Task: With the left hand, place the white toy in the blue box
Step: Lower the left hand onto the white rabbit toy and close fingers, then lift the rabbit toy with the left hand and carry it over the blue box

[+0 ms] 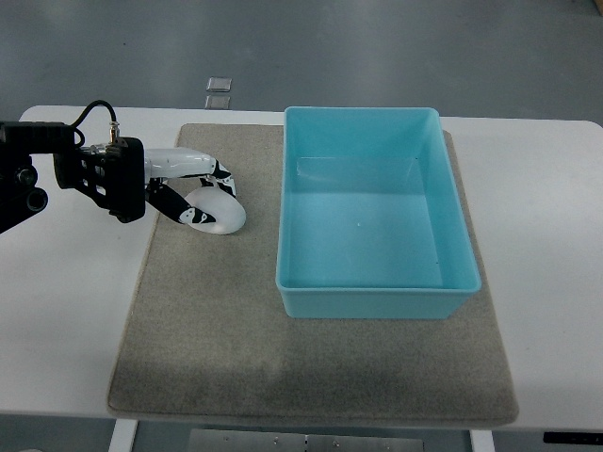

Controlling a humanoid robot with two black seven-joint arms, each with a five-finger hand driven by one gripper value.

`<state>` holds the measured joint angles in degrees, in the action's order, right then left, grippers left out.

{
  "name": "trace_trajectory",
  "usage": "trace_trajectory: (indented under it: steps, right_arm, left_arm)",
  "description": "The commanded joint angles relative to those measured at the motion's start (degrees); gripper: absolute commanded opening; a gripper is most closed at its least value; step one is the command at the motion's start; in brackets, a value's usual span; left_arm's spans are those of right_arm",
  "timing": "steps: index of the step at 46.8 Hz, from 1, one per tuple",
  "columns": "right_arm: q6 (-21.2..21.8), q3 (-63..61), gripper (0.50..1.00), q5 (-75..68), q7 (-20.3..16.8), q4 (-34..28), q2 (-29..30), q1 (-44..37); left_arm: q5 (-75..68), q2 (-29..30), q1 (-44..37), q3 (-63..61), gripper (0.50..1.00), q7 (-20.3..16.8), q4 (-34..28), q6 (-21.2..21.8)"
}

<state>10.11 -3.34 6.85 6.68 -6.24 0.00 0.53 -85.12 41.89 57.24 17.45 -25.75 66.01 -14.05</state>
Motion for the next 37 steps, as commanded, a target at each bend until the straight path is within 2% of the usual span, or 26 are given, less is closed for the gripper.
trace_trajectory:
  steps: [1, 4, 12, 20, 32, 37]
  right_arm:
    - [0.0, 0.0, 0.936, 0.0, 0.0, 0.0, 0.0, 0.0]
    - [0.0, 0.0, 0.936, 0.0, 0.0, 0.0, 0.0, 0.0]
    - [0.0, 0.0, 0.936, 0.0, 0.0, 0.0, 0.0, 0.0]
    - [-0.1, 0.0, 0.936, 0.0, 0.0, 0.0, 0.0, 0.0]
    - [0.0, 0.0, 0.936, 0.0, 0.0, 0.0, 0.0, 0.0]
    - [0.0, 0.0, 0.936, 0.0, 0.0, 0.0, 0.0, 0.0]
  left_arm:
    - [0.0, 0.3, 0.9, 0.0, 0.553, -0.3, 0.1, 2.5]
    - [-0.1, 0.3, 1.4, 0.0, 0.578, -0.4, 0.3, 5.3]
    - [-0.1, 0.1, 3.8, 0.0, 0.585, -0.4, 0.5, 10.8]
    - [0.0, -1.1, 4.8, 0.1, 0.585, -0.4, 0.6, 12.4]
    - [0.5, -5.9, 4.9, 0.6, 0.585, -0.1, 0.3, 12.7]
    - [0.5, -8.0, 4.9, 0.6, 0.585, -0.1, 0.1, 14.5]
